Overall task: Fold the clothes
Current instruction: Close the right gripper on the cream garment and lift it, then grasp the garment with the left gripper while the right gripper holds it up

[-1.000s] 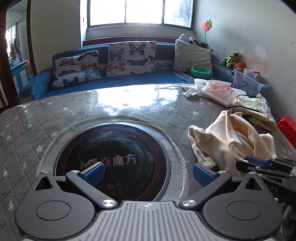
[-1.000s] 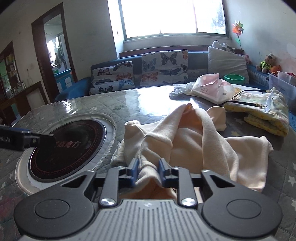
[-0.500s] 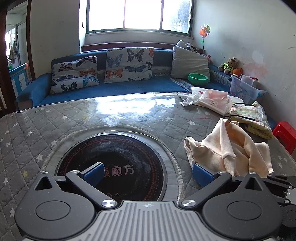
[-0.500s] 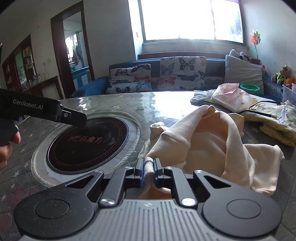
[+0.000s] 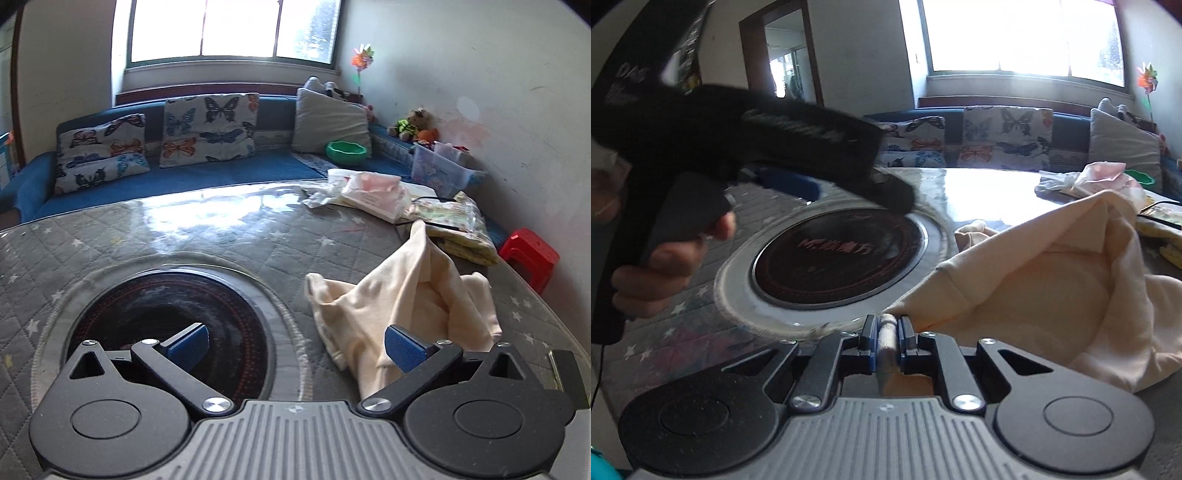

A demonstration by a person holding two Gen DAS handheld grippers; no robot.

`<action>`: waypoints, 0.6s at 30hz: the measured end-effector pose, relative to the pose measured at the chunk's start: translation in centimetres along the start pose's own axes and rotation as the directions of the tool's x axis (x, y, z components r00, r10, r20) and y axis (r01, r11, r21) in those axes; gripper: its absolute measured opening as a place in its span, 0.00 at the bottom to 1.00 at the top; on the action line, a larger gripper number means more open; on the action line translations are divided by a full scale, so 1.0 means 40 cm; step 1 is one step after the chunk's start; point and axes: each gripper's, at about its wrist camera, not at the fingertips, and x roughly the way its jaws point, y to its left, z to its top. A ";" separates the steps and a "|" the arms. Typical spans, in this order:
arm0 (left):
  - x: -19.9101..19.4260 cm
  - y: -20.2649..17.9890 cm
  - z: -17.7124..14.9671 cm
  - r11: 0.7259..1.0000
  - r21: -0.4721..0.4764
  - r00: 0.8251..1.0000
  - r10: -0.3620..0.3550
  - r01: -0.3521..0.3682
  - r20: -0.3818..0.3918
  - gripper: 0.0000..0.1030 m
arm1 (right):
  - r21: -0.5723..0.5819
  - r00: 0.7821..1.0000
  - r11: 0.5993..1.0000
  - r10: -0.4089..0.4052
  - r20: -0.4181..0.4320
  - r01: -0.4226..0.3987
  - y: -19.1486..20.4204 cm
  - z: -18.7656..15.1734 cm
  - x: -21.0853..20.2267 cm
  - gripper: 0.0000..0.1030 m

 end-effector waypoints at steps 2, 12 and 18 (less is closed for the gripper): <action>0.012 -0.020 0.004 0.999 0.025 1.000 -0.026 0.026 -0.011 1.00 | -0.006 1.000 1.000 0.012 -0.005 -0.012 0.010 -0.010 -0.004 0.10; 0.071 -0.122 0.008 0.978 0.158 0.989 -0.128 0.138 -0.070 0.98 | -0.036 0.995 0.994 0.098 -0.028 -0.099 0.080 -0.040 -0.021 0.10; 0.100 -0.118 -0.014 0.968 0.191 0.984 -0.141 0.160 -0.112 0.48 | -0.083 0.986 0.983 0.157 -0.051 -0.161 0.123 -0.055 -0.033 0.10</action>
